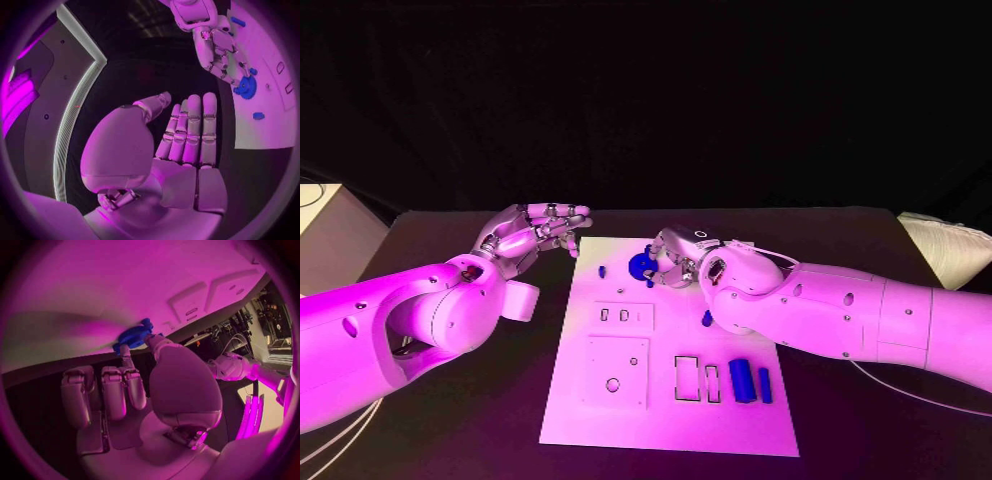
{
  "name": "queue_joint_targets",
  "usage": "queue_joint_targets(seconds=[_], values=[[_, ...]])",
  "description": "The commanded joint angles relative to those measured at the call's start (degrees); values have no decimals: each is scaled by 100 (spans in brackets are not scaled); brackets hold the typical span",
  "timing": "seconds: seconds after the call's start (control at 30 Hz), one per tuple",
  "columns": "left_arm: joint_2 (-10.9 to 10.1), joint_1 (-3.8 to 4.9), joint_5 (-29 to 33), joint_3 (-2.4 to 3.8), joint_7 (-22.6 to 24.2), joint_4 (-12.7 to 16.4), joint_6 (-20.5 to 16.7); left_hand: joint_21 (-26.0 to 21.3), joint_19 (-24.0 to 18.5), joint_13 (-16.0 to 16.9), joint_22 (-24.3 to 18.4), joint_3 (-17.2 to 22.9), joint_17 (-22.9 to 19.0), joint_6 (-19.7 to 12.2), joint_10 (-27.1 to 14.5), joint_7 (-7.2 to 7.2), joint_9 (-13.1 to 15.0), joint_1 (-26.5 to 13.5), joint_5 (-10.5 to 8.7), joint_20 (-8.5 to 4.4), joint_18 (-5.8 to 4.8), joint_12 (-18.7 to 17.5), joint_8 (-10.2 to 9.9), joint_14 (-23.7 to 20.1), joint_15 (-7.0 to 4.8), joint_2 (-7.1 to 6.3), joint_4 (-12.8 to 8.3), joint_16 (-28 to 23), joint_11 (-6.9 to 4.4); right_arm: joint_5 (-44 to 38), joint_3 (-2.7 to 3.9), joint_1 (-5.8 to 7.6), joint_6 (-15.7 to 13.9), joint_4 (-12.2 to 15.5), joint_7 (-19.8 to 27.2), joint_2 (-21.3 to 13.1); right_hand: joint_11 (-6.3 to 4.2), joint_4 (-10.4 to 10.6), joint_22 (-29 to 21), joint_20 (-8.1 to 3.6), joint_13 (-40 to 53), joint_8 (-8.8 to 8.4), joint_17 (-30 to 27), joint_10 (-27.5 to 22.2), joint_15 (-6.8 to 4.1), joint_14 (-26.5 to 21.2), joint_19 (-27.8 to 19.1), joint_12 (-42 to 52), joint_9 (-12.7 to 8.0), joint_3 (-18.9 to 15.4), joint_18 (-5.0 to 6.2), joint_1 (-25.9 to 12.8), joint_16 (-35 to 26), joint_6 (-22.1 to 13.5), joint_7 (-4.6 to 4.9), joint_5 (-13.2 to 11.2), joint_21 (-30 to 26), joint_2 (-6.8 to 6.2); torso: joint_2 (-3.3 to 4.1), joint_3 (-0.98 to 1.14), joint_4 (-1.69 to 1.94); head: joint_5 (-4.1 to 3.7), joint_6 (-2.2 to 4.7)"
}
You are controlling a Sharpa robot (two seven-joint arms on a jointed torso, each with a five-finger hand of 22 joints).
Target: Assemble the parts on the task board
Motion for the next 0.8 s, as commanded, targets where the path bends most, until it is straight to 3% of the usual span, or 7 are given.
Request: queue_joint_targets(seconds=[0.03,0.27,0.57,0.67,0.8], values=[[7,6,-31,5,24,2,55,33,-55,-5,9,39,-8,-38,-47,19,8,10,-15,-3,87,-22,-10,-29,-4,13,2,22,11,44,-5,-8,31,42,90,-26,24,5,1507,13,1507,19,1486,600,32,603,609,28,-6,-22,-38,-78,29,32,-1,41,26,9,-4,-2,5,-5,-6],[2,5,-34,5,20,-4,52,33,-55,-5,9,39,-8,-38,-47,19,8,10,-15,-3,87,-22,-10,-29,-4,13,2,22,11,168,-4,-7,12,190,110,-164,19,20,1507,8,1507,23,1489,600,27,603,609,28,-17,-17,-38,-290,30,45,-7,101,26,97,-1,-1,-5,-7,-26],[-11,5,-34,5,20,-8,49,42,-60,-6,12,45,-13,-44,-53,22,10,19,-15,-2,87,-23,-11,-31,-3,12,-5,25,14,181,3,9,-221,494,108,-415,15,-30,1507,5,1507,22,1479,600,24,601,609,28,-23,-3,-38,-236,27,42,-11,45,26,44,-11,0,-20,-5,-17],[-12,5,-34,5,20,-8,49,42,-60,-6,12,45,-13,-44,-53,22,10,19,-15,-2,87,-23,-11,-31,-3,12,-5,25,14,153,8,16,-276,562,100,-471,15,-69,1507,3,1507,17,1475,600,22,600,609,28,-31,1,-38,-145,26,34,-9,14,26,-27,-18,1,-22,-11,-9],[-7,5,-34,5,21,-10,50,42,-60,-6,12,45,-13,-44,-53,22,10,19,-15,-2,87,-23,-11,-31,-3,12,-5,25,14,114,11,21,-432,621,93,-520,17,-103,1507,3,1507,19,1477,600,23,600,609,28,-40,-23,-38,8,26,37,-8,-165,26,-96,-22,-1,-20,-24,-2]])
